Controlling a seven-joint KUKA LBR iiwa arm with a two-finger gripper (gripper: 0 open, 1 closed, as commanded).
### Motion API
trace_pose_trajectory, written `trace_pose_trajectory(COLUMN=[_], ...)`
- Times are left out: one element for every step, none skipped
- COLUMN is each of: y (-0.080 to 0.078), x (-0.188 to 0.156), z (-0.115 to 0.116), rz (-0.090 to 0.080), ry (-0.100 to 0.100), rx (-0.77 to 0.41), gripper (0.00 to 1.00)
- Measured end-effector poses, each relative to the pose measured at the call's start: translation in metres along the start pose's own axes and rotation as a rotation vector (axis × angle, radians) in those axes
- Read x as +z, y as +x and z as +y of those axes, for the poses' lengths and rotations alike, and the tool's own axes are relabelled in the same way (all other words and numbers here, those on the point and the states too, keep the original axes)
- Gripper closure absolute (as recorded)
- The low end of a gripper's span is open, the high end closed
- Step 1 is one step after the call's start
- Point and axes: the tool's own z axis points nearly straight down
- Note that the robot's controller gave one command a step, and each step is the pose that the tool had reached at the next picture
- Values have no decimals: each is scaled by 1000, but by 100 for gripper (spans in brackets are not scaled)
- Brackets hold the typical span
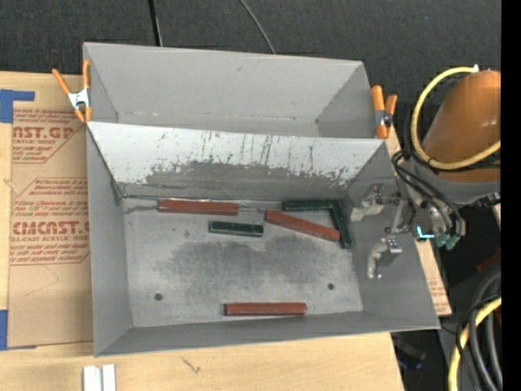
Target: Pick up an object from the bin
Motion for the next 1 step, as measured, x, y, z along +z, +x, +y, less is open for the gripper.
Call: trace_pose_trajectory(y=[-2], x=[-4], z=[1], rz=[-8], ry=[1], rx=[-2], gripper=[0])
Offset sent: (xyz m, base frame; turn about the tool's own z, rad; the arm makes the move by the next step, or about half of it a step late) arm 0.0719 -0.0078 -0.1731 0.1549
